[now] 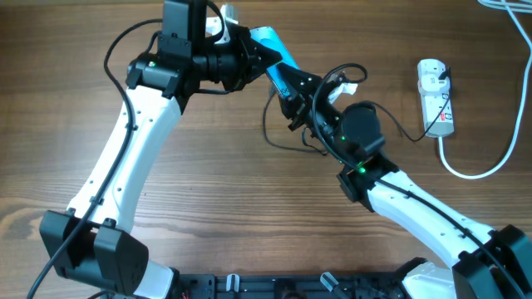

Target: Plug charger to phone and switch on socket

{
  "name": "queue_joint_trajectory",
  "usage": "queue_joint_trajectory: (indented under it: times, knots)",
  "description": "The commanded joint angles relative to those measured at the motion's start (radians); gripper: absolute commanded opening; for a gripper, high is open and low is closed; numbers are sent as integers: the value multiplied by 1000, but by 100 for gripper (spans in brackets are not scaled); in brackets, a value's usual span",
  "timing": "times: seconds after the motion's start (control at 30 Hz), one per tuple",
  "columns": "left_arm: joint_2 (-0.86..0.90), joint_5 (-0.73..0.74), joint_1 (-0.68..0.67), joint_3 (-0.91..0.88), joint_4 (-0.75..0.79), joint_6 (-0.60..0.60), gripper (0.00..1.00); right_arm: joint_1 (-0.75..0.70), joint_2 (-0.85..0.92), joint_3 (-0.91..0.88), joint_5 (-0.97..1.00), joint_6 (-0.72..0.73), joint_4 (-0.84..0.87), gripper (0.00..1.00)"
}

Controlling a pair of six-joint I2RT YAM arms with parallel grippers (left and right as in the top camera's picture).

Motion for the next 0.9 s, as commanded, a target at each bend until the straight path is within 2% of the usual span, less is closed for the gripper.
queue_joint_trajectory:
  times: [0.0, 0.07, 0.17, 0.23, 0.3, 0.37, 0.47, 0.6, 0.63, 0.73, 0.8, 0.83, 0.87]
  knots:
    - [10, -21, 50, -2, 2, 85, 4, 3, -4, 22, -34, -30, -47, 33]
    - [10, -21, 82, -2, -20, 161, 4, 1, -4, 21, -34, -146, -71, 34]
    - [10, -27, 135, -2, -108, 308, 4, -10, -4, 21, -43, -416, -164, 43]
    - [10, -76, 156, -2, -164, 361, 4, -22, -4, 21, -72, -581, -227, 48]
    - [10, -168, 180, -2, -230, 499, 4, -36, -4, 21, -92, -776, -367, 53]
    - [10, -224, 190, -2, -269, 557, 4, -50, -4, 21, -106, -891, -505, 54]
    - [10, -204, 193, -2, -307, 659, 4, -70, -4, 22, -177, -1082, -680, 56]
    - [10, -159, 200, -2, -333, 764, 4, -78, -4, 43, -282, -1204, -784, 57]
    - [10, -149, 204, -2, -330, 765, 4, -78, -4, 85, -278, -1245, -865, 57]
    - [9, -37, 229, -2, -289, 766, 4, -78, -4, 276, -184, -1368, -1159, 57]
    - [9, 47, 261, -2, -263, 765, 4, -78, 0, 397, -116, -1405, -1291, 57]
    - [9, 98, 284, -2, -249, 764, 4, -78, 6, 438, -89, -1406, -1326, 51]
    - [9, 134, 302, -2, -237, 761, 4, -78, 19, 487, -66, -1407, -1360, 51]
